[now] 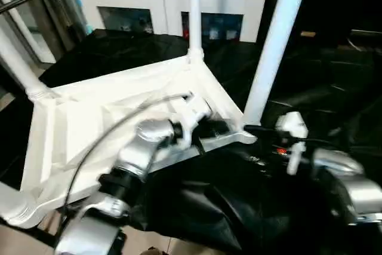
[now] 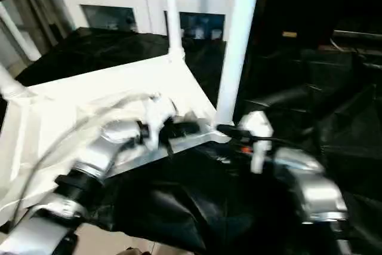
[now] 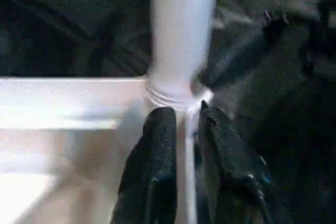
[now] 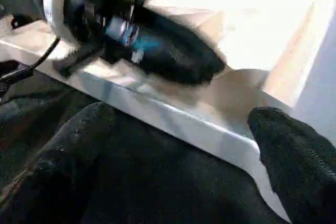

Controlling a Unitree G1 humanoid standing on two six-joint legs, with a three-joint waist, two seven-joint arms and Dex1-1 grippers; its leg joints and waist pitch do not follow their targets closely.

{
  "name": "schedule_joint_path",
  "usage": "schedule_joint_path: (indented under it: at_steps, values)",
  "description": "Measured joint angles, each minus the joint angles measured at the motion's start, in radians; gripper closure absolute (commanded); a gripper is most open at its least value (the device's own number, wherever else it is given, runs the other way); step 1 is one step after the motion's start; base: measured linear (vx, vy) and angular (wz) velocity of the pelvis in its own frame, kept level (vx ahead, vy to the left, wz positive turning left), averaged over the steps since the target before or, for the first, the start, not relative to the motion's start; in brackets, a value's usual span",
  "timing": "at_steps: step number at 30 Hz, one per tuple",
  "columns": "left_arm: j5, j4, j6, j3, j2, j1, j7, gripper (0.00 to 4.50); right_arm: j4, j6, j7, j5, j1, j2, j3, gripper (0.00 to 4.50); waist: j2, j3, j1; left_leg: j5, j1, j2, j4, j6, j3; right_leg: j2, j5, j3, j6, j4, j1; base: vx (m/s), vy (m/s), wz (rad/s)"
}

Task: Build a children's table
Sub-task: Rotate leg to tighten, then rotate table base

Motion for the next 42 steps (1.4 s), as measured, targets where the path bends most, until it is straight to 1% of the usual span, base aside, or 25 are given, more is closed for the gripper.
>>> schedule_joint_path:
  at_steps: [1,2,4,6,8,10,12,13,14,17,20,22,23,24,25,26,28,30,32,34,35,36,39,40,42]
  values:
    - [-0.005,-0.045,0.045,0.018,0.037,0.014,-0.003,3.40,0.012,-0.004,-0.036,-0.012,-0.009,0.024,0.003,0.00,0.000,0.000,-0.008,0.000,0.000,0.000,0.000,0.000,-0.001,0.001,0.000,-0.001,0.000,0.000,0.000,0.000,0.000,0.00]
    - [-0.017,-0.090,0.088,0.033,0.073,0.033,-0.015,3.15,0.027,-0.011,-0.056,-0.022,-0.020,0.042,0.008,0.00,0.000,0.000,-0.015,0.000,0.000,0.000,-0.002,0.000,-0.001,0.001,0.000,-0.001,0.000,0.000,-0.001,0.000,0.000,0.00]
    - [-0.043,-0.183,0.181,0.060,0.136,0.078,-0.047,3.11,0.051,-0.018,-0.093,-0.031,-0.033,0.068,0.009,0.00,-0.001,0.001,-0.017,0.000,0.001,0.000,-0.003,0.000,-0.001,0.001,0.000,-0.001,0.000,0.001,-0.001,0.000,0.000,0.00]
    - [-0.085,-0.281,0.260,0.070,0.200,0.132,-0.090,3.03,0.062,-0.018,-0.111,-0.032,-0.039,0.092,0.010,0.00,-0.004,0.002,-0.018,0.000,0.001,0.000,-0.004,-0.001,-0.001,0.001,0.000,-0.001,0.000,0.001,-0.001,0.000,0.000,0.00]
    - [-0.145,-0.402,0.347,0.078,0.272,0.197,-0.142,2.74,0.077,-0.018,-0.134,-0.032,-0.047,0.123,0.013,0.00,-0.010,0.005,-0.017,0.000,0.001,0.000,-0.005,-0.001,-0.001,0.001,-0.001,-0.001,0.001,0.001,-0.002,0.000,0.000,0.00]
    - [-0.215,-0.534,0.451,0.089,0.342,0.266,-0.183,2.68,0.090,-0.018,-0.173,-0.034,-0.056,0.171,0.017,0.00,-0.014,0.005,-0.017,0.000,0.001,0.000,-0.005,-0.001,0.000,0.001,-0.001,-0.001,0.001,0.001,-0.002,0.000,0.000,0.00]
    - [-0.250,-0.622,0.515,0.100,0.364,0.300,-0.194,2.66,0.132,-0.021,-0.228,-0.042,-0.082,0.225,0.026,0.00,-0.016,0.006,-0.017,0.000,0.001,0.000,-0.004,-0.001,0.000,0.001,-0.001,0.000,0.001,0.001,-0.002,0.000,0.000,0.00]
    - [-0.256,-0.661,0.531,0.100,0.364,0.315,-0.192,2.56,0.167,-0.026,-0.274,-0.060,-0.108,0.257,0.029,0.00,-0.016,0.006,-0.016,0.000,0.001,-0.001,-0.004,-0.001,0.000,0.001,-0.001,0.000,0.001,0.001,-0.001,0.000,0.000,0.00]
    - [-0.257,-0.678,0.541,0.098,0.362,0.323,-0.187,2.29,0.186,-0.033,-0.301,-0.069,-0.122,0.281,0.033,0.00,-0.016,0.006,-0.015,0.000,0.001,-0.001,-0.005,-0.001,0.001,0.001,-0.001,0.001,0.001,0.001,-0.001,0.000,0.000,0.00]
    - [-0.254,-0.725,0.566,0.099,0.355,0.368,-0.152,2.23,0.259,-0.061,-0.391,-0.090,-0.163,0.328,0.034,0.00,-0.016,0.006,-0.016,0.000,0.002,-0.001,-0.005,-0.002,0.001,0.001,-0.001,0.002,0.000,0.001,0.000,0.000,0.000,0.00]
    - [-0.217,-0.751,0.578,0.079,0.349,0.415,-0.079,1.85,0.339,-0.089,-0.490,-0.104,-0.202,0.374,0.007,0.00,-0.016,0.006,-0.020,0.001,0.002,-0.001,-0.005,-0.004,0.000,0.001,0.000,0.001,0.000,0.002,0.000,0.000,0.000,0.00]
    - [-0.201,-0.757,0.583,0.063,0.366,0.441,-0.045,1.79,0.376,-0.117,-0.538,-0.110,-0.222,0.392,-0.001,0.00,-0.016,0.005,-0.020,0.003,0.003,-0.001,-0.006,-0.005,0.000,0.002,0.000,0.001,0.001,0.003,0.000,0.000,0.000,0.00]
    - [-0.192,-0.760,0.585,0.056,0.370,0.452,-0.033,1.65,0.400,-0.127,-0.567,-0.111,-0.238,0.400,-0.012,0.00,-0.016,0.005,-0.020,0.003,0.003,-0.001,-0.006,-0.006,0.000,0.002,0.000,0.001,0.001,0.004,0.000,0.000,0.000,0.00]
    - [-0.184,-0.765,0.584,0.053,0.371,0.467,-0.022,1.65,0.428,-0.138,-0.597,-0.110,-0.256,0.404,-0.025,0.00,-0.016,0.005,-0.019,0.003,0.003,-0.001,-0.006,-0.006,0.000,0.002,0.000,0.001,0.001,0.004,0.000,0.000,0.000,0.00]
    - [-0.169,-0.766,0.577,0.038,0.371,0.485,-0.008,1.41,0.472,-0.154,-0.649,-0.109,-0.287,0.410,-0.051,0.00,-0.016,0.005,-0.016,0.003,0.003,-0.001,-0.006,-0.006,0.000,0.002,0.000,0.001,0.001,0.005,0.000,0.000,0.000,0.00]
    - [-0.165,-0.766,0.575,0.029,0.370,0.498,0.001,1.37,0.494,-0.157,-0.679,-0.109,-0.306,0.410,-0.070,0.00,-0.017,0.005,-0.013,0.003,0.003,-0.001,-0.006,-0.006,0.000,0.001,-0.001,0.001,0.001,0.005,0.000,0.000,0.000,0.00]
    - [-0.150,-0.766,0.571,0.013,0.365,0.520,0.016,1.27,0.539,-0.192,-0.737,-0.108,-0.326,0.402,-0.110,0.00,-0.017,0.005,-0.006,0.003,0.003,-0.001,-0.005,-0.006,0.000,0.001,-0.001,0.002,0.002,0.005,0.002,0.000,0.000,0.00]
    - [-0.125,-0.764,0.550,-0.001,0.367,0.522,0.039,0.99,0.580,-0.220,-0.773,-0.105,-0.345,0.395,-0.131,0.00,-0.017,0.005,-0.005,0.003,0.003,-0.001,-0.004,-0.006,0.000,0.001,-0.001,0.002,0.002,0.005,0.003,0.000,0.000,0.00]
    - [-0.108,-0.764,0.515,-0.034,0.366,0.521,0.056,0.92,0.619,-0.240,-0.802,-0.101,-0.365,0.391,-0.148,0.00,-0.018,0.005,-0.005,0.003,0.003,-0.001,-0.004,-0.006,-0.001,0.001,-0.001,0.002,0.002,0.006,0.004,0.000,0.000,0.00]
    - [-0.088,-0.757,0.486,-0.049,0.368,0.521,0.077,0.70,0.667,-0.264,-0.823,-0.097,-0.391,0.385,-0.159,0.00,-0.018,0.005,-0.006,0.003,0.003,-0.001,-0.004,-0.006,-0.001,0.001,-0.001,0.002,0.002,0.008,0.004,0.000,0.000,0.00]
    - [-0.080,-0.752,0.477,-0.051,0.368,0.521,0.085,0.70,0.683,-0.270,-0.832,-0.096,-0.400,0.380,-0.167,0.00,-0.018,0.005,-0.005,0.003,0.003,-0.002,-0.004,-0.006,-0.001,0.001,-0.001,0.001,0.002,0.009,0.004,0.000,0.000,0.00]
    - [-0.072,-0.748,0.468,-0.052,0.368,0.521,0.093,0.61,0.703,-0.280,-0.840,-0.096,-0.411,0.372,-0.173,0.00,-0.018,0.005,-0.004,0.003,0.003,-0.002,-0.003,-0.006,-0.001,0.001,-0.001,0.001,0.002,0.010,0.004,0.000,0.000,0.00]
    - [-0.058,-0.731,0.451,-0.050,0.368,0.519,0.121,0.39,0.748,-0.302,-0.860,-0.096,-0.430,0.335,-0.204,0.00,-0.017,0.005,0.009,0.003,0.003,-0.002,-0.003,-0.006,-0.001,0.001,-0.002,0.002,0.003,0.014,0.004,0.000,0.000,0.00]
    - [-0.053,-0.716,0.443,-0.047,0.367,0.516,0.127,0.39,0.758,-0.309,-0.869,-0.096,-0.431,0.320,-0.217,0.00,-0.016,0.005,0.014,0.003,0.003,-0.002,-0.002,-0.006,-0.001,0.001,-0.002,0.002,0.003,0.015,0.004,0.000,0.000,0.00]
    - [-0.054,-0.690,0.434,-0.045,0.361,0.499,0.135,0.20,0.788,-0.320,-0.880,-0.095,-0.446,0.293,-0.232,0.00,-0.016,0.006,0.015,0.003,0.001,-0.002,0.000,-0.006,-0.001,0.001,-0.002,0.002,0.003,0.016,0.004,0.000,0.000,0.00]
